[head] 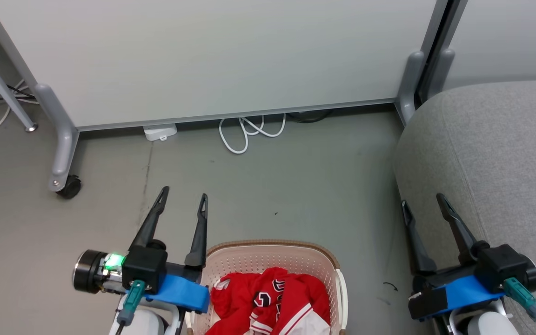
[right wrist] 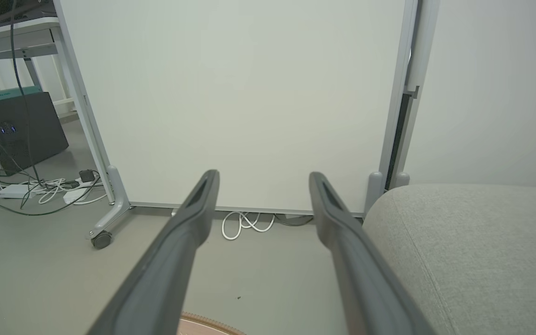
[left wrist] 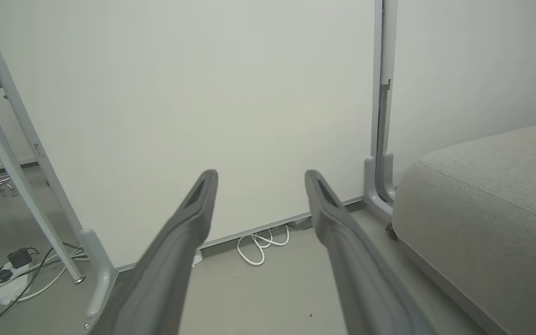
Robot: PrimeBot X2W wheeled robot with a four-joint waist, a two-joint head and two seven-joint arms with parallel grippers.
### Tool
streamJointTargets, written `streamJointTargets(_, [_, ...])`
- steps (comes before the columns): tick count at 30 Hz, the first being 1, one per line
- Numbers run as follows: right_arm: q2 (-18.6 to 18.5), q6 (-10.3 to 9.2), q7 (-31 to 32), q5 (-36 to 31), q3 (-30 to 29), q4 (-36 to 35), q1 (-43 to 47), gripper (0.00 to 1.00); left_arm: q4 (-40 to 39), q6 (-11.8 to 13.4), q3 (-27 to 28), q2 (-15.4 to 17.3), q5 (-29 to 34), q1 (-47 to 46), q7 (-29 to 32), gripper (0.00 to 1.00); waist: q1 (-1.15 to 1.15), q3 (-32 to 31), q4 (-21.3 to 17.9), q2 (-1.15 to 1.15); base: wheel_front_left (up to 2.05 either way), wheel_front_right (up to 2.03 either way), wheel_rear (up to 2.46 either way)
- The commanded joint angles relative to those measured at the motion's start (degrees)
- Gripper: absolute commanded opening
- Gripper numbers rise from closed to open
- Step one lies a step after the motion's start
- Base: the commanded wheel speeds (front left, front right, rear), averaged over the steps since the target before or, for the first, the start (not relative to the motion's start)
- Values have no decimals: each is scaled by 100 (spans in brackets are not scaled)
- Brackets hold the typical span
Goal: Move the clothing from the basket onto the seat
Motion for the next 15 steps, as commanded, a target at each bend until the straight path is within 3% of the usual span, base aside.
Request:
streamJointTargets(1, [-32,11,-24,-5,12,-21,-70,100,41,-40,-40,43,47,-112,-28,100,0,36,-26,0,0,0,0])
streamJointTargets(15, [-31,7,-22,6,-1,-239,-548,100,754,-424,-797,223,266,-1206,-23,100,0,1020,-361,0,0,0,0])
